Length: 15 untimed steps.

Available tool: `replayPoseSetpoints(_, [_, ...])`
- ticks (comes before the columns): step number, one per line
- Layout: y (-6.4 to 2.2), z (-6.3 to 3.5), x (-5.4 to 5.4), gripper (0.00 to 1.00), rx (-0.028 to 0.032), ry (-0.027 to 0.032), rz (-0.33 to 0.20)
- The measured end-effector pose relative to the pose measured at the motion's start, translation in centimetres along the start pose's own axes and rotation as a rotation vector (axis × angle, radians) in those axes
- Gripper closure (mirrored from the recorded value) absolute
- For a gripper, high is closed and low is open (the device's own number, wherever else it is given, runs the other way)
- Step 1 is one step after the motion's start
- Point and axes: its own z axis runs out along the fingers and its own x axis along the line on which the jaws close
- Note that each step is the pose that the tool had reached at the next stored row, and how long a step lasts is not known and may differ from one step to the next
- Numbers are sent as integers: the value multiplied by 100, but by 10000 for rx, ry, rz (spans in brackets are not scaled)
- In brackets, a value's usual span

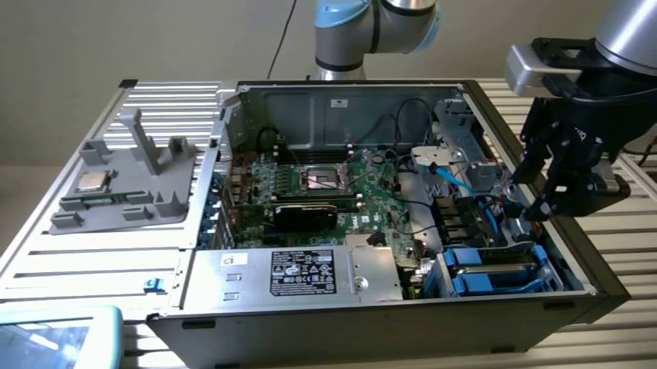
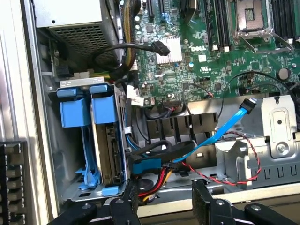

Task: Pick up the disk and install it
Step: 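Insert the first disk wire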

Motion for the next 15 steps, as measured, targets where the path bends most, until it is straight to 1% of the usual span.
replayPoseSetpoints(1, [-1,4,0,42,-39,7,69])
replayPoseSetpoints(4, [4,14,0,42,-180,30,272])
replayPoseSetpoints(6, [13,19,0,42,-253,41,370])
replayPoseSetpoints(11, [58,26,-5,42,-255,42,445])
replayPoseSetpoints(15, [79,42,-10,42,-213,35,549])
